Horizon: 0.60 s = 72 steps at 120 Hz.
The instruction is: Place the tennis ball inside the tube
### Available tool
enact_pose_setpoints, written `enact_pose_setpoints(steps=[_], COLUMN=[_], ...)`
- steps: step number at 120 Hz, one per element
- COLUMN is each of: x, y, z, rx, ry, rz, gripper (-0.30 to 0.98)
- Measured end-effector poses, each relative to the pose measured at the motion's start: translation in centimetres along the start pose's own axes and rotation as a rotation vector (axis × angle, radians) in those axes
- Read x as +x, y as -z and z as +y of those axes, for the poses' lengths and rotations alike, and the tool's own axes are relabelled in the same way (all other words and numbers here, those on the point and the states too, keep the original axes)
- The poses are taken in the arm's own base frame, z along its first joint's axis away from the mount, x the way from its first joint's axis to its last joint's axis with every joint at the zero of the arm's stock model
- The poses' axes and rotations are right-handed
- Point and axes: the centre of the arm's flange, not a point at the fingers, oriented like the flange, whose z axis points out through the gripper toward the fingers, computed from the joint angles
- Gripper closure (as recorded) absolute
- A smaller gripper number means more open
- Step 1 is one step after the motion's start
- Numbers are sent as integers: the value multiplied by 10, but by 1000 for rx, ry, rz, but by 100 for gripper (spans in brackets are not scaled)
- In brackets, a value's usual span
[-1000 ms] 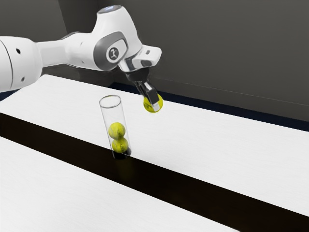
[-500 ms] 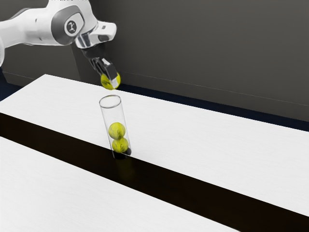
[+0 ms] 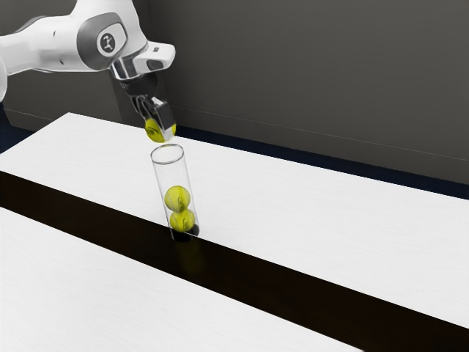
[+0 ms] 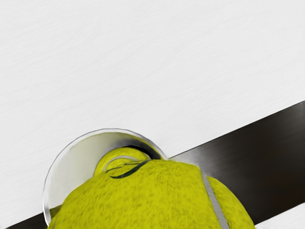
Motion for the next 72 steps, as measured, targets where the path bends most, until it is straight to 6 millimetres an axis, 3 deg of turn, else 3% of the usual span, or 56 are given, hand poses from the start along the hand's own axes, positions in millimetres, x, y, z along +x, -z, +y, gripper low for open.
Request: enact_pose_setpoints(steps=[28,39,54,62,72], x=[-1,3,23,28,24], y=[1,3,26,45,53], z=[2,18,67,68,61], rx=[-10,-11,74,106,119], ry=[-15,-57,-193,-213,-217], rz=[-6,-27,-57,-54,-73], gripper=[8,5,3,2,1])
